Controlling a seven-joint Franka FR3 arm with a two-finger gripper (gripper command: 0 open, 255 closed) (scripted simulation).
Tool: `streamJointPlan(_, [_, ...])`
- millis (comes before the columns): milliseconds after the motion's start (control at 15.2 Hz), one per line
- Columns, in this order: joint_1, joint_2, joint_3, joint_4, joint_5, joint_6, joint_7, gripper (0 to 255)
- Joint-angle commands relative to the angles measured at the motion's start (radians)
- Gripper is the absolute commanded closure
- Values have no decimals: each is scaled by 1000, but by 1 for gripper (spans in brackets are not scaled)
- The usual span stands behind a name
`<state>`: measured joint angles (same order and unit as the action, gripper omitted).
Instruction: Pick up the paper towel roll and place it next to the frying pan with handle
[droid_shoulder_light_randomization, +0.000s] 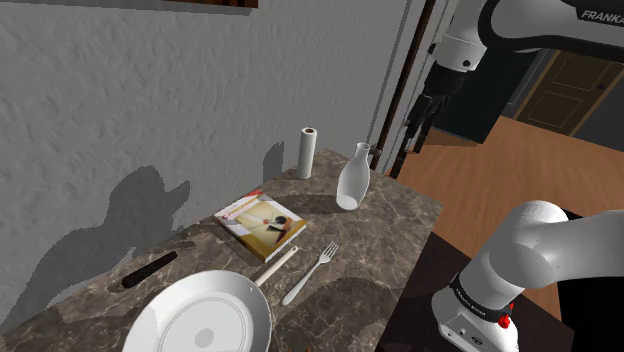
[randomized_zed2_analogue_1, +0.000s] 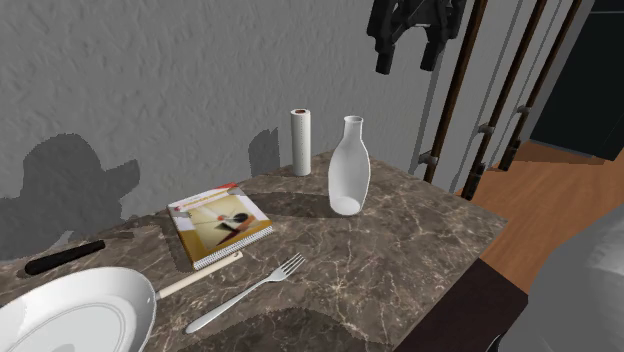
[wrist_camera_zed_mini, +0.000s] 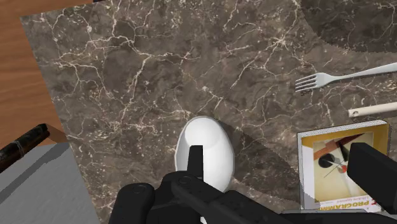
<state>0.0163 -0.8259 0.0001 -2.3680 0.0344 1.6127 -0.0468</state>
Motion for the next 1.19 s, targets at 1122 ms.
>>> streamJointPlan(1122, [-10, 689, 17, 382, 14, 252, 65, 0])
